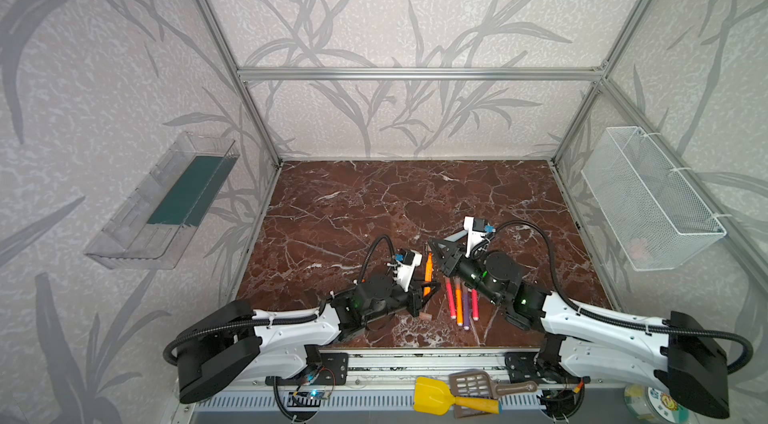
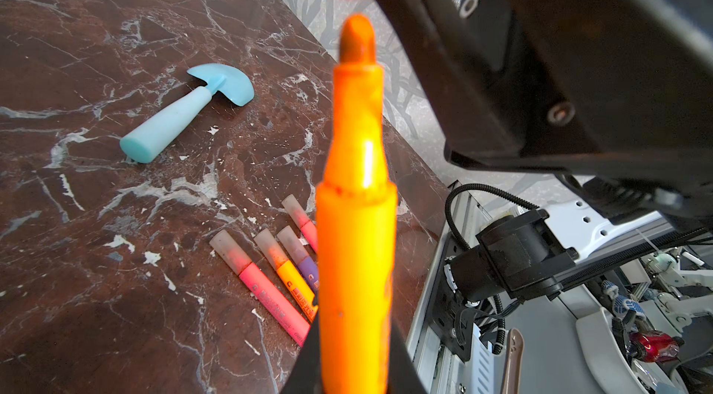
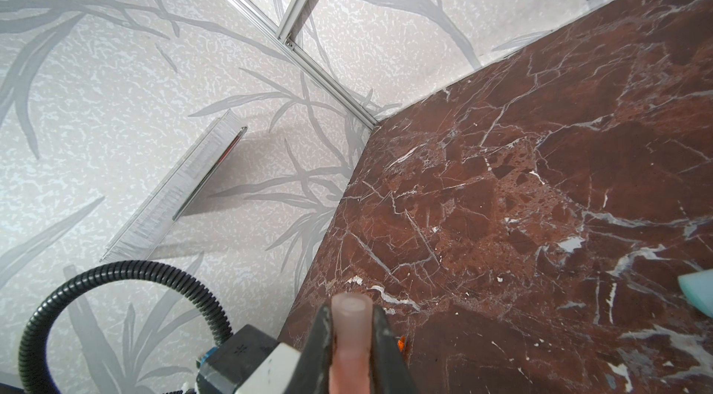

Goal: Insert the pens into the pen caps
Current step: 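Lift the pale pink cap and bring it above the orange marker tip, then lower the pale pink cap onto the orange marker held by the left gripper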

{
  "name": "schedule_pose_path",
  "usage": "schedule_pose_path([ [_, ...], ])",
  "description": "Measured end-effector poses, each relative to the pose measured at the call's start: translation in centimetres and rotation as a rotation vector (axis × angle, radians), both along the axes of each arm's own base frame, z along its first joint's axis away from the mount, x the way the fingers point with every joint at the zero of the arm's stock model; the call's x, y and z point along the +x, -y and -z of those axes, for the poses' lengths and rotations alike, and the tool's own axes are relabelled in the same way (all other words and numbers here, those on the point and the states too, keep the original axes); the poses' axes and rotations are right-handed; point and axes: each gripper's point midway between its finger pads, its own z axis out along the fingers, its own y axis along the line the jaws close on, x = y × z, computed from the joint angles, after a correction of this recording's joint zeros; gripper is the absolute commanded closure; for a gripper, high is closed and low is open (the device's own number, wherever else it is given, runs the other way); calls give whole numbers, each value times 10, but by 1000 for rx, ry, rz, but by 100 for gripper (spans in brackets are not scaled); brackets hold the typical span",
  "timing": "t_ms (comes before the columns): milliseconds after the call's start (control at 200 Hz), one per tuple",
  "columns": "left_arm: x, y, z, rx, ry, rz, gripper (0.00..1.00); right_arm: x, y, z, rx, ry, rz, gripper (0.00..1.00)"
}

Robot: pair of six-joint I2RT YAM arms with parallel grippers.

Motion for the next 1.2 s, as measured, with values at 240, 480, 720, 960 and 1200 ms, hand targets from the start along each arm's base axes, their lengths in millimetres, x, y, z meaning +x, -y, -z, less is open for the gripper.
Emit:
schedule_pose_path([
  [240, 1, -1, -1, 0, 2, -5, 100, -2, -1, 2, -9, -1, -10, 100],
  [480, 2, -2, -2, -1, 7, -16, 100, -7, -5, 6, -44, 12, -30, 100],
  [720, 4, -2, -3, -5, 13, -27, 100, -20, -13, 13, -128, 58, -59, 100],
  [960, -2, -6, -2, 20, 6, -16, 100, -26, -14, 15, -194, 105, -73, 100],
  [1200, -13, -6, -11, 6, 16, 37, 100, -40, -12, 7, -168, 190, -136, 100],
])
